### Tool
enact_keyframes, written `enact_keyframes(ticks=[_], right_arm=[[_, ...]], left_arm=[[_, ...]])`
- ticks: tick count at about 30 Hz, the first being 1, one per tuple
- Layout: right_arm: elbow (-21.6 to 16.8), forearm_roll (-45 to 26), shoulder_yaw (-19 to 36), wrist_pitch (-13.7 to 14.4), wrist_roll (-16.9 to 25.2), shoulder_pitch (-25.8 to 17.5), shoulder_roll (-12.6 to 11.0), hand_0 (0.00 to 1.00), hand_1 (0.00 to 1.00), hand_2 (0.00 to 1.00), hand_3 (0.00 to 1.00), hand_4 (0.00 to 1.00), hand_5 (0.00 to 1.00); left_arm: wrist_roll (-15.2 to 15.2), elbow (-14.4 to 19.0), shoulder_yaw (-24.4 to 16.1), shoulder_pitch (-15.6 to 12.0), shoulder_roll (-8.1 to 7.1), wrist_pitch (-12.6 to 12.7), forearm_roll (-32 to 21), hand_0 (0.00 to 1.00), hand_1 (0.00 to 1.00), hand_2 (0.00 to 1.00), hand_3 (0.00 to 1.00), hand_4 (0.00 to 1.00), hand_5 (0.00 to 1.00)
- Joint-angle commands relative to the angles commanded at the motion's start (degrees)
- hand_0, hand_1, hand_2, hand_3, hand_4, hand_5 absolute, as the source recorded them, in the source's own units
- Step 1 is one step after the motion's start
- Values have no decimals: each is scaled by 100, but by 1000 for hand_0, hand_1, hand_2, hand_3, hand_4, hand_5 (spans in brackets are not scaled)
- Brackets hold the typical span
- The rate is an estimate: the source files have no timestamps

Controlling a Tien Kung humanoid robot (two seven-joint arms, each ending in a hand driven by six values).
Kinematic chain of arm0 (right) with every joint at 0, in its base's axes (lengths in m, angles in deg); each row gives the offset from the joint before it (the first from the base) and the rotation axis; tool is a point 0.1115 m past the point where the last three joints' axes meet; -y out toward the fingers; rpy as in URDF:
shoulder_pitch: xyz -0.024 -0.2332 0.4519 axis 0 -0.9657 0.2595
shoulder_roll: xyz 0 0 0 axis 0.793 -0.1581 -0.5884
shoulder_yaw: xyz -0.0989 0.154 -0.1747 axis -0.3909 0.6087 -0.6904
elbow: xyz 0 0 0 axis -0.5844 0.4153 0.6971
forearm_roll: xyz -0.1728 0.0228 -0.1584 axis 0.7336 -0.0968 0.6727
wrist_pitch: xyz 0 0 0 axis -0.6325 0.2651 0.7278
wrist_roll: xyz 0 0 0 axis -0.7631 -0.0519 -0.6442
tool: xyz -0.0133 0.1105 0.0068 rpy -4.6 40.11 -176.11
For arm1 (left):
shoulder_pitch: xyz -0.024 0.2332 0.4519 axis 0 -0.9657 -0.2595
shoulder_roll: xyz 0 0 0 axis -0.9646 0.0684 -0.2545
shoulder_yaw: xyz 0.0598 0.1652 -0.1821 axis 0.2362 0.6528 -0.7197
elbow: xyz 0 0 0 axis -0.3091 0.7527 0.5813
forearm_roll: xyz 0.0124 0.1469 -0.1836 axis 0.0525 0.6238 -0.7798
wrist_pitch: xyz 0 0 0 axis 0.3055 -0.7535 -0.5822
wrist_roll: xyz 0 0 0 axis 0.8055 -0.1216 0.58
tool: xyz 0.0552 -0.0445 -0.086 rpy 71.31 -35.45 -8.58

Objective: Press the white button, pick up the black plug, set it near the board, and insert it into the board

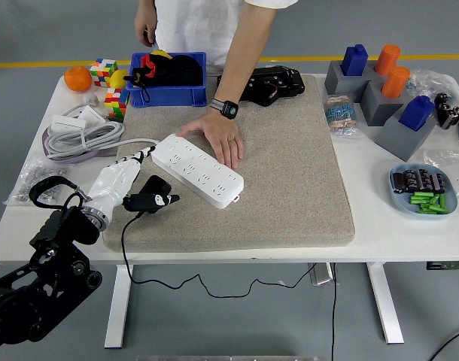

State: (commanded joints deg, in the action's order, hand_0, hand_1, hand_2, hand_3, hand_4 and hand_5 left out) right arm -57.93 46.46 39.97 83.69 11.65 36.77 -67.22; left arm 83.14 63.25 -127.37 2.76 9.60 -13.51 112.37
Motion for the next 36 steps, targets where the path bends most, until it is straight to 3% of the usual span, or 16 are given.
enact_keyframes(ticks=[1,13,14,24,25,30,31,36], right_arm=[[-1,-1,-3,0,0,1,-1,579,596,638,592,669,416],[-9,-8,-44,0,2,25,-28,582,596,638,592,669,416],[-13,-8,-46,2,4,26,-30,582,596,639,592,669,416],[-9,-6,-45,3,2,-4,-27,586,596,639,592,669,416],[-9,-5,-43,3,2,-5,-26,588,596,639,592,669,416],[-16,-4,-29,4,7,-13,-18,588,596,639,592,669,416],[-16,-2,-20,4,6,-14,-13,587,597,639,592,670,416],[-18,0,2,3,7,-9,-4,587,597,639,592,670,416]], left_arm=[[11,-16,10,0,3,4,41,787,804,796,879,969,188],[-129,-211,164,68,-1,176,-35,747,765,743,851,958,147],[-137,-235,169,72,2,183,-43,714,731,707,826,906,113],[-212,-450,203,112,38,246,-18,675,697,677,790,864,88],[-210,-460,204,115,40,244,-16,615,663,639,759,816,45],[-213,-482,201,120,55,239,-14,615,663,639,759,816,45],[-254,-487,208,125,56,272,-13,510,595,581,663,763,2],[-234,-504,225,140,57,227,15,510,595,581,663,763,2]])
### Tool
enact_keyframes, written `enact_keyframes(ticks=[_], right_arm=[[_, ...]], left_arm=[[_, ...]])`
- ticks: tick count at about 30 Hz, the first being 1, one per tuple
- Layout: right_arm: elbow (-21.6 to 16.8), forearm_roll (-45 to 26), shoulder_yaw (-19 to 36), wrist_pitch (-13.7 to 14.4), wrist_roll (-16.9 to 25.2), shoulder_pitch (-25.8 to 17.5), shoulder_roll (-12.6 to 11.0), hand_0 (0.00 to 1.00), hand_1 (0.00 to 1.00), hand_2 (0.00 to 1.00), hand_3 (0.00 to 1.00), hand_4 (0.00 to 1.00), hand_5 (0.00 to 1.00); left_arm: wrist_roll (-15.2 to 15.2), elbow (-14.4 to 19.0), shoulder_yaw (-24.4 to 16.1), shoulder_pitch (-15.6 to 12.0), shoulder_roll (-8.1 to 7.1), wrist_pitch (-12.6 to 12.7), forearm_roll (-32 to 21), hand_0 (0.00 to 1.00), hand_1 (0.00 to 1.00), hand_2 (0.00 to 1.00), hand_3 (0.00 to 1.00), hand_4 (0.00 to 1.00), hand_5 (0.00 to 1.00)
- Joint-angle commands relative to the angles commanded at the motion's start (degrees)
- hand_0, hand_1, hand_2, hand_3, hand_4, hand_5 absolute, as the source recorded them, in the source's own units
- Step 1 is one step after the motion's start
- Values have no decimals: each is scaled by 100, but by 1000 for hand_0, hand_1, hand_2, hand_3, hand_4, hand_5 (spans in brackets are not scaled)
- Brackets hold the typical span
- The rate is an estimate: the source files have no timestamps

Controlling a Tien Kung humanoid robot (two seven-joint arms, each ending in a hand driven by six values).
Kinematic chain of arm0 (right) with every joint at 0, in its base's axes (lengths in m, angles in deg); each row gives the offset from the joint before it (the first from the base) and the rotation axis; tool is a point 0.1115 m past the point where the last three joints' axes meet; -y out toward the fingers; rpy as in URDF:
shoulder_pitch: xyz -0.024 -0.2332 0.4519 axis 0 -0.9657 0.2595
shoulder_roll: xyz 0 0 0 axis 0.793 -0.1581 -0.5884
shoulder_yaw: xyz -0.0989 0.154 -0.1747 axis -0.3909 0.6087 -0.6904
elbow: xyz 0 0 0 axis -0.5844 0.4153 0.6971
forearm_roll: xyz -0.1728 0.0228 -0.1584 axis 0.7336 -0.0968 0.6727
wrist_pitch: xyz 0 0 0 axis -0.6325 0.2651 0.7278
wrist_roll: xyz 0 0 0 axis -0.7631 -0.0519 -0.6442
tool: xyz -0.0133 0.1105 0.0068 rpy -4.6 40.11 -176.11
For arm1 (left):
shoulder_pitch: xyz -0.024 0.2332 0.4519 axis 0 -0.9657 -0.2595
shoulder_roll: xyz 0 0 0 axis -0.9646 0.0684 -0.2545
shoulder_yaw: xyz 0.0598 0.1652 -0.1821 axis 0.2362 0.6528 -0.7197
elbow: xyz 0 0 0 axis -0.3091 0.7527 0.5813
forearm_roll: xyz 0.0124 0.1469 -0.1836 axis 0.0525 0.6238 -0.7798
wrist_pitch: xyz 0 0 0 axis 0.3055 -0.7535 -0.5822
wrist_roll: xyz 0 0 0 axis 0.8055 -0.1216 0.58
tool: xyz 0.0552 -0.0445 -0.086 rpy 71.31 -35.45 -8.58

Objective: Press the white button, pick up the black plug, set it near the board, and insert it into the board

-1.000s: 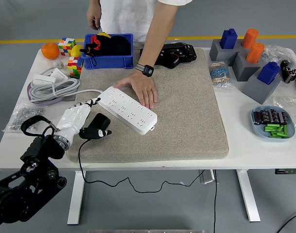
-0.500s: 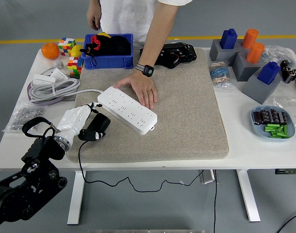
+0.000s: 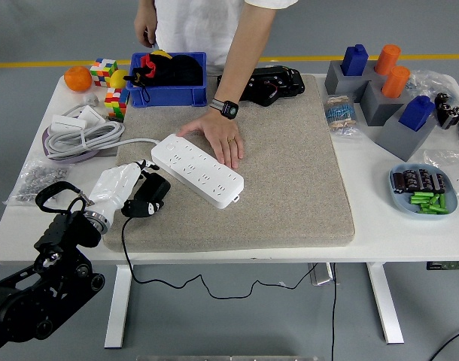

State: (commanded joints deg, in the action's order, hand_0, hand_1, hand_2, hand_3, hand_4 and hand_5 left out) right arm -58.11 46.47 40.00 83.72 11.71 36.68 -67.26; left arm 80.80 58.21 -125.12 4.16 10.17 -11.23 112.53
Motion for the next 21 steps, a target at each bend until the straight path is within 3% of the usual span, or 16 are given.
enact_keyframes(ticks=[1,7,8,13,14,21], right_arm=[[-1,0,1,0,0,1,0,587,597,639,592,670,416],[1,3,7,1,1,0,7,588,597,639,591,670,416],[-1,2,6,0,2,0,8,589,596,639,592,670,415],[-4,-1,3,1,5,-2,12,589,596,639,592,670,415],[-4,-2,2,0,4,-3,12,589,596,639,591,669,415],[2,-11,8,12,20,-4,11,590,597,639,591,669,415]], left_arm=[[5,-1,1,1,0,-9,4,347,460,483,611,648,2],[58,4,14,-1,-5,-90,66,347,460,483,611,648,2],[71,0,16,0,-5,-118,88,274,344,388,598,581,2],[84,-20,25,-11,-3,-176,108,274,344,388,598,581,2],[80,-20,27,-13,-2,-176,111,266,268,315,578,550,2],[18,24,4,15,-5,-98,90,260,254,310,561,535,2]])
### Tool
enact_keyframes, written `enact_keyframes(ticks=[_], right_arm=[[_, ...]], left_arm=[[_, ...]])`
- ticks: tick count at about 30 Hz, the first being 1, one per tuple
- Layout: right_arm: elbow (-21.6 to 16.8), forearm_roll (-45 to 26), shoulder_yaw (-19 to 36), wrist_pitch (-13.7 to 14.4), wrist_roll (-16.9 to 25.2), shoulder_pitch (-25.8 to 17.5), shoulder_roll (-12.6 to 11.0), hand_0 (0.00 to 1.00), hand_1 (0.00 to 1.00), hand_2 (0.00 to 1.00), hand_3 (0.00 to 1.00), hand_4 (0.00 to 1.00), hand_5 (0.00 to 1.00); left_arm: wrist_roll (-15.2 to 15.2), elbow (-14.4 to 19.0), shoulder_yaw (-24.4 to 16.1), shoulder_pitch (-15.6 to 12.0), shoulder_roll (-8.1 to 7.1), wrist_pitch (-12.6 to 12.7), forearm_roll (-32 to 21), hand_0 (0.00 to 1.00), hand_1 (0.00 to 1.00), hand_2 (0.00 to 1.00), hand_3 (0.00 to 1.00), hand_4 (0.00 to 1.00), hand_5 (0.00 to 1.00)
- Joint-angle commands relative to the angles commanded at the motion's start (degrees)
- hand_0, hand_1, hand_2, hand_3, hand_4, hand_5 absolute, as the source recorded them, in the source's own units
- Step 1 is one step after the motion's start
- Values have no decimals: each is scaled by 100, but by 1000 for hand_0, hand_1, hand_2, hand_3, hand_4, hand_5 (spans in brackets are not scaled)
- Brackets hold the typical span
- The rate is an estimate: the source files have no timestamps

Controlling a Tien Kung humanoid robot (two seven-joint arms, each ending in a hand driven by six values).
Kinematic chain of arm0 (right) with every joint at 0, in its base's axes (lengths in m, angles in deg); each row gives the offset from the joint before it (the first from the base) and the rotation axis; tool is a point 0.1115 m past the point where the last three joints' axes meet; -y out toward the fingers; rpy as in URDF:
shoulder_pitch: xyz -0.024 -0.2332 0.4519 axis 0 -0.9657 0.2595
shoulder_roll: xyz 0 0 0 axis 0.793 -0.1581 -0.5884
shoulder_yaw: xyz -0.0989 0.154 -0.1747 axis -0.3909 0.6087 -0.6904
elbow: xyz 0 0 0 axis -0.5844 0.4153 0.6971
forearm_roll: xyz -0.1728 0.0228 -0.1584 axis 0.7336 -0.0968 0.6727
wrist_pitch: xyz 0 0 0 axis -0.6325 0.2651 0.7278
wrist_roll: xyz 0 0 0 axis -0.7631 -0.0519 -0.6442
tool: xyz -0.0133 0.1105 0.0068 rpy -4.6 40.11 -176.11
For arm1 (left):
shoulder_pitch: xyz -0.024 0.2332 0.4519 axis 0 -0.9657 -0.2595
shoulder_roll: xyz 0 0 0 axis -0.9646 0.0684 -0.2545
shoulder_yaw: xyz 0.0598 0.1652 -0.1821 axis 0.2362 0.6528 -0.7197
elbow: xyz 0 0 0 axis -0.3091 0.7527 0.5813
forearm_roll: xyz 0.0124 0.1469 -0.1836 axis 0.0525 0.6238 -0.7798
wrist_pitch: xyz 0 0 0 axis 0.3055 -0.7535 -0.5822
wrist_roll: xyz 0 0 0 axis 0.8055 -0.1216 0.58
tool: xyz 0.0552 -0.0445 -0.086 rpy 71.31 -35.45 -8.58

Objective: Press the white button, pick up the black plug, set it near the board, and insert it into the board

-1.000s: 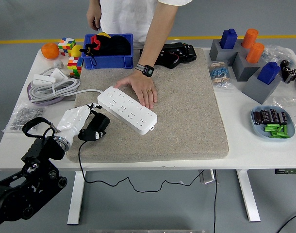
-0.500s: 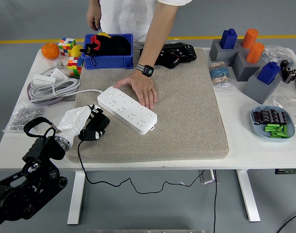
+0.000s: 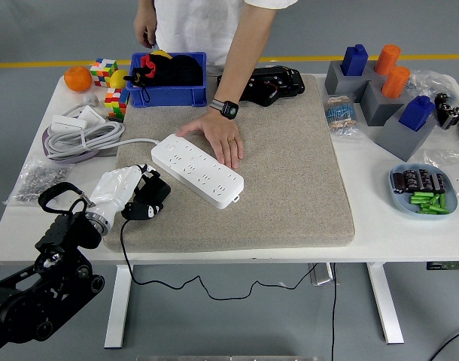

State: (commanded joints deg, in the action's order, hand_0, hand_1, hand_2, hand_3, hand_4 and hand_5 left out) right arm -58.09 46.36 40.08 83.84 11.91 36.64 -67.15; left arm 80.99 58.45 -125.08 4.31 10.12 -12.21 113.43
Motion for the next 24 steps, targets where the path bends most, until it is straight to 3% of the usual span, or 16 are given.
enact_keyframes(ticks=[5,11,18,24], right_arm=[[-2,-7,8,8,15,6,-1,591,596,639,590,669,415],[0,-19,2,15,25,18,-1,591,596,638,590,669,415],[4,-35,-30,13,27,38,-3,591,597,638,590,669,414],[9,-49,-46,11,25,55,-7,591,596,638,588,669,415]], left_arm=[[-5,42,-15,76,-14,8,-10,261,253,310,560,525,2],[27,26,52,437,-65,-47,-136,263,255,311,559,538,2],[-74,-308,296,1087,5,-82,-437,262,256,312,560,542,2],[-124,-641,572,1466,101,-101,-585,262,256,313,561,543,2]])
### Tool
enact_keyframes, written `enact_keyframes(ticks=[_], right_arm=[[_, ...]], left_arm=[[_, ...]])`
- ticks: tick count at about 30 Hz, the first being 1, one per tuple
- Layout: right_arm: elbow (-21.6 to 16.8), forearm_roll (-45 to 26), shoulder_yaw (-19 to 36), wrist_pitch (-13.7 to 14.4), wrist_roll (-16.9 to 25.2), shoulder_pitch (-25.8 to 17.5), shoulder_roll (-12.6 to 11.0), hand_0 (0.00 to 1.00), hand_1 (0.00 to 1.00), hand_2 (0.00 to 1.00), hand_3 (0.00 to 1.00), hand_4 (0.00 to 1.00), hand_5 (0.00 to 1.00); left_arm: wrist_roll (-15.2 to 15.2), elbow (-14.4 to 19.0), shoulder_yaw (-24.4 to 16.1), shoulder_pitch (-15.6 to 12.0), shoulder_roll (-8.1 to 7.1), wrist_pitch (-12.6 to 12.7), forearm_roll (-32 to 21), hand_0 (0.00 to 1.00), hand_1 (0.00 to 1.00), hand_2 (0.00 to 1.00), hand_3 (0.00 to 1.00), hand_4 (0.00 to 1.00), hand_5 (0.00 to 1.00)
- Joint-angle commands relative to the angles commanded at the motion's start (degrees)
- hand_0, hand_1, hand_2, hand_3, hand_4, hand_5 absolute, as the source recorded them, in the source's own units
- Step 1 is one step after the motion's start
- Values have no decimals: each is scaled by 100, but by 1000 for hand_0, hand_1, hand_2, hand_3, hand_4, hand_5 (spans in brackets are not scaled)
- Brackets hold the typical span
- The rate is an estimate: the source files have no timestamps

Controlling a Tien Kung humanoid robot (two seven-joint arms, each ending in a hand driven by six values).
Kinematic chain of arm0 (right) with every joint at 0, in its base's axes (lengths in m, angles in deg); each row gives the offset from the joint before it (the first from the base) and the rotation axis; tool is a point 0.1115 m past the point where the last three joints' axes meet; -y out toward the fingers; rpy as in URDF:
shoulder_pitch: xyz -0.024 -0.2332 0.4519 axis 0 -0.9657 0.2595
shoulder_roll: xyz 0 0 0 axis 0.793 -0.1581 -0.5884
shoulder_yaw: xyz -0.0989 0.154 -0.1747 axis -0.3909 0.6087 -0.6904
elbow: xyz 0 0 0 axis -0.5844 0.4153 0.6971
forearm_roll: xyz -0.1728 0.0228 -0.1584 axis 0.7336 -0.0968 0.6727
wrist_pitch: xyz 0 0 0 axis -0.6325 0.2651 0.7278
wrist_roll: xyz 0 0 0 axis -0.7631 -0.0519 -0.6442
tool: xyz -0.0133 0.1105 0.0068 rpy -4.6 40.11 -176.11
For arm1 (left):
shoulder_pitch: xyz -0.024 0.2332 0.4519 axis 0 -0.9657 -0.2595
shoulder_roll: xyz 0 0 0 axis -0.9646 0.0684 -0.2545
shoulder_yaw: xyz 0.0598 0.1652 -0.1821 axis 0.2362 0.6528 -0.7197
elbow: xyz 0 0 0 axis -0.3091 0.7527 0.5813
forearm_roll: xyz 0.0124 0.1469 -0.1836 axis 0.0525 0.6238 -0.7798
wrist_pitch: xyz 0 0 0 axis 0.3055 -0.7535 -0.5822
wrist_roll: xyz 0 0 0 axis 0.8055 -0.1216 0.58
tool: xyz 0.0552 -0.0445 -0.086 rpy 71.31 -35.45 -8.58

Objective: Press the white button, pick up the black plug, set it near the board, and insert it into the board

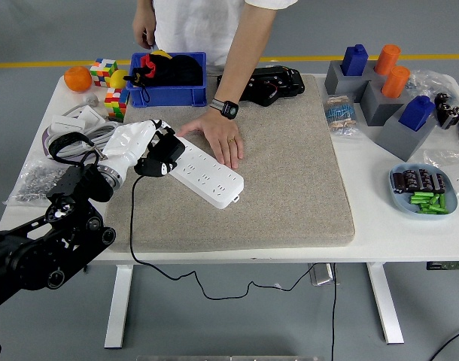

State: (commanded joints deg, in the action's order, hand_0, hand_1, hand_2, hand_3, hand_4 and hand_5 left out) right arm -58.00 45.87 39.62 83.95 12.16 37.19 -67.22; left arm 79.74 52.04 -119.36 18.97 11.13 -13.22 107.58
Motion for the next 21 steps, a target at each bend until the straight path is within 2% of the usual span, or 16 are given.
enact_keyframes(ticks=[8,14,21], right_arm=[[6,-12,-61,-2,-6,15,-25,591,595,638,589,668,415],[0,-19,-117,-2,-4,30,-51,591,594,638,589,668,413],[-7,-28,-164,-5,-4,37,-62,591,593,638,590,668,417]], left_arm=[[-44,-325,274,150,102,-25,-80,261,256,314,562,547,2],[-99,-596,304,197,211,36,-33,259,257,314,561,548,2],[-116,-855,397,270,270,35,-116,259,257,313,562,548,2]])
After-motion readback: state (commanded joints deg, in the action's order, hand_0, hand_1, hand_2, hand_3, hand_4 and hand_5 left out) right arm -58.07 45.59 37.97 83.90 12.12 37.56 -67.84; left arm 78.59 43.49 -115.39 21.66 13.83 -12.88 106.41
